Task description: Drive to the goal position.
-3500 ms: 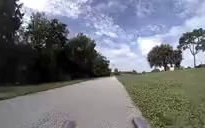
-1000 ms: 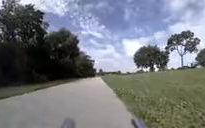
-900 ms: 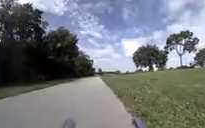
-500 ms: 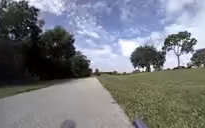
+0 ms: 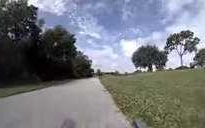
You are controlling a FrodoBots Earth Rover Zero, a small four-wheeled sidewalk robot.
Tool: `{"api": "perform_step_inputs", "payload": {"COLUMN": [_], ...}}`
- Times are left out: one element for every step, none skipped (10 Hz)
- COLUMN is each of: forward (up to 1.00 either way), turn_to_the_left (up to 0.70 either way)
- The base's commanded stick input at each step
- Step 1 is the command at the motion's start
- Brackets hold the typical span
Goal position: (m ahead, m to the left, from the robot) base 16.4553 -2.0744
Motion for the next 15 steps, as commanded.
{"api": "perform_step_inputs", "payload": {"forward": [0.69,0.69,0.69,0.69,0.69,0.69,0.69,0.69,0.69,0.69,0.69,0.69,0.69,0.69,0.69], "turn_to_the_left": [0.26,0.18,0.09,0.03,0.03,0.03,0.03,0.03,0.04,0.13,0.22,0.17,0.09,0.03,0.03]}}
